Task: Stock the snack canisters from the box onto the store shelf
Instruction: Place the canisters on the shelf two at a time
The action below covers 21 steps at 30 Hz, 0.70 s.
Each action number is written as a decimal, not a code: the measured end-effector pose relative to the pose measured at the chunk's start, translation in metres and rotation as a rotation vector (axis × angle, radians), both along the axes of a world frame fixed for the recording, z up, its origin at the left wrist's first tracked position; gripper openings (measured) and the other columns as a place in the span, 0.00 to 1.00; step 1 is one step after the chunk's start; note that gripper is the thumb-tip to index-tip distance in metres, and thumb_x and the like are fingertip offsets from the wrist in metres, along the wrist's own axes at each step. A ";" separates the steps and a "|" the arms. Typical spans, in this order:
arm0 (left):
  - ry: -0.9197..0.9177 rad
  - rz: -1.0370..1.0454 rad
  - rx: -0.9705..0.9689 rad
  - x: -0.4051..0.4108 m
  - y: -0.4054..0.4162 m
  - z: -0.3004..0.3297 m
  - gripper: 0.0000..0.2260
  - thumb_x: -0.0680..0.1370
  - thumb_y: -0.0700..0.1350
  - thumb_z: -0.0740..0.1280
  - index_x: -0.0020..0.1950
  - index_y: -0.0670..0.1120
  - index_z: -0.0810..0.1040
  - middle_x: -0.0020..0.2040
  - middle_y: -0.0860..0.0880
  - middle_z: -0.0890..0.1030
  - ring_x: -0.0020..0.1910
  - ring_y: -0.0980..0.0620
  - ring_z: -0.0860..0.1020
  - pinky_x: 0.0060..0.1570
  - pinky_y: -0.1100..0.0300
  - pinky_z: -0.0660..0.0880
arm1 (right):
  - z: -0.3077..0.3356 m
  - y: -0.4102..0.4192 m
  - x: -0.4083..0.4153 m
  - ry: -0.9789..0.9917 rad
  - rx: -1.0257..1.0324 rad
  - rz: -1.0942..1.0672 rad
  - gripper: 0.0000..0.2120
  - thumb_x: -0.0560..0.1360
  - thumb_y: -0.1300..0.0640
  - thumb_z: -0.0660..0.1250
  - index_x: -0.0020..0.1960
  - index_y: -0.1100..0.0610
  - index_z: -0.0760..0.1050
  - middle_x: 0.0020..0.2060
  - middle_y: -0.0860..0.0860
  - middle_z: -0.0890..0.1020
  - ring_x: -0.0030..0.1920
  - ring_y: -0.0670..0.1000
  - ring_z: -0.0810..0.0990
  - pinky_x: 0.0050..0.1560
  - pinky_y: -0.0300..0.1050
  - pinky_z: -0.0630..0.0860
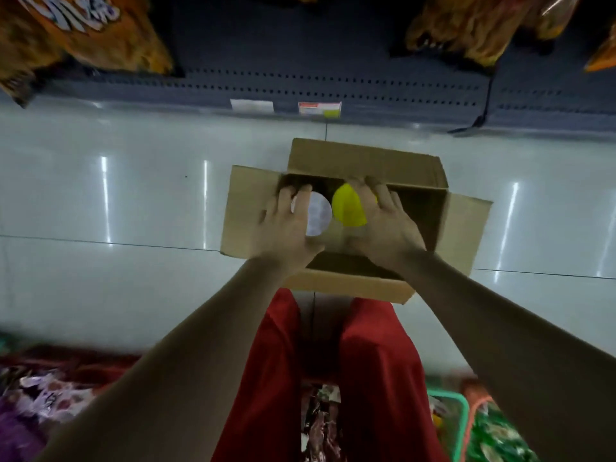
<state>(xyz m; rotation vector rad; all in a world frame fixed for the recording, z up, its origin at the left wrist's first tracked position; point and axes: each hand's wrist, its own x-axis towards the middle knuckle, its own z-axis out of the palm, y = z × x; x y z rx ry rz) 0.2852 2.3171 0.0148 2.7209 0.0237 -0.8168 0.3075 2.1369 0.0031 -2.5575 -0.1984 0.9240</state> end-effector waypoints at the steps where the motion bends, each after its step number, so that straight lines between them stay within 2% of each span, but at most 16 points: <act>1: 0.013 0.010 -0.010 0.000 -0.001 -0.008 0.43 0.66 0.55 0.73 0.75 0.48 0.55 0.69 0.43 0.65 0.64 0.41 0.69 0.56 0.48 0.72 | -0.008 0.001 -0.001 -0.023 -0.001 -0.003 0.48 0.65 0.50 0.74 0.73 0.42 0.45 0.73 0.53 0.59 0.69 0.60 0.62 0.53 0.58 0.74; 5: -0.078 -0.052 -0.009 0.002 -0.008 -0.020 0.34 0.67 0.46 0.73 0.70 0.43 0.63 0.63 0.39 0.71 0.55 0.39 0.75 0.46 0.50 0.76 | -0.021 0.002 0.000 -0.138 -0.001 -0.004 0.41 0.66 0.53 0.73 0.71 0.47 0.54 0.67 0.57 0.67 0.64 0.61 0.69 0.46 0.54 0.75; 8: -0.053 -0.048 -0.032 0.001 -0.006 -0.009 0.31 0.68 0.43 0.70 0.69 0.43 0.63 0.63 0.40 0.71 0.55 0.40 0.75 0.43 0.53 0.75 | -0.008 -0.004 -0.001 -0.151 0.016 0.003 0.39 0.66 0.53 0.73 0.70 0.47 0.55 0.66 0.58 0.68 0.63 0.62 0.69 0.46 0.53 0.75; 11: -0.025 -0.025 -0.051 -0.001 -0.003 0.018 0.32 0.67 0.42 0.70 0.69 0.43 0.63 0.63 0.40 0.71 0.56 0.41 0.74 0.42 0.55 0.73 | 0.024 -0.011 -0.004 -0.158 0.032 -0.021 0.38 0.66 0.50 0.72 0.70 0.48 0.56 0.65 0.58 0.69 0.62 0.61 0.70 0.44 0.51 0.73; 15: 0.020 -0.028 -0.049 -0.001 -0.007 0.080 0.34 0.67 0.42 0.70 0.71 0.43 0.62 0.65 0.40 0.70 0.60 0.41 0.72 0.50 0.51 0.74 | 0.088 -0.019 -0.012 -0.147 0.019 -0.068 0.37 0.65 0.49 0.71 0.69 0.49 0.59 0.60 0.58 0.72 0.59 0.62 0.71 0.43 0.50 0.73; 18: 0.110 0.006 -0.056 0.002 -0.013 0.145 0.33 0.70 0.46 0.70 0.72 0.43 0.60 0.69 0.40 0.67 0.66 0.40 0.67 0.63 0.47 0.67 | 0.152 -0.026 -0.017 -0.132 0.003 -0.083 0.38 0.62 0.53 0.72 0.69 0.49 0.60 0.59 0.57 0.72 0.60 0.61 0.71 0.43 0.50 0.72; 21: 0.136 0.032 -0.071 0.000 -0.019 0.216 0.34 0.71 0.46 0.69 0.73 0.44 0.59 0.71 0.40 0.64 0.68 0.39 0.64 0.64 0.45 0.65 | 0.221 -0.035 -0.022 -0.102 0.016 -0.094 0.38 0.63 0.53 0.71 0.69 0.51 0.60 0.61 0.57 0.71 0.62 0.61 0.69 0.47 0.53 0.74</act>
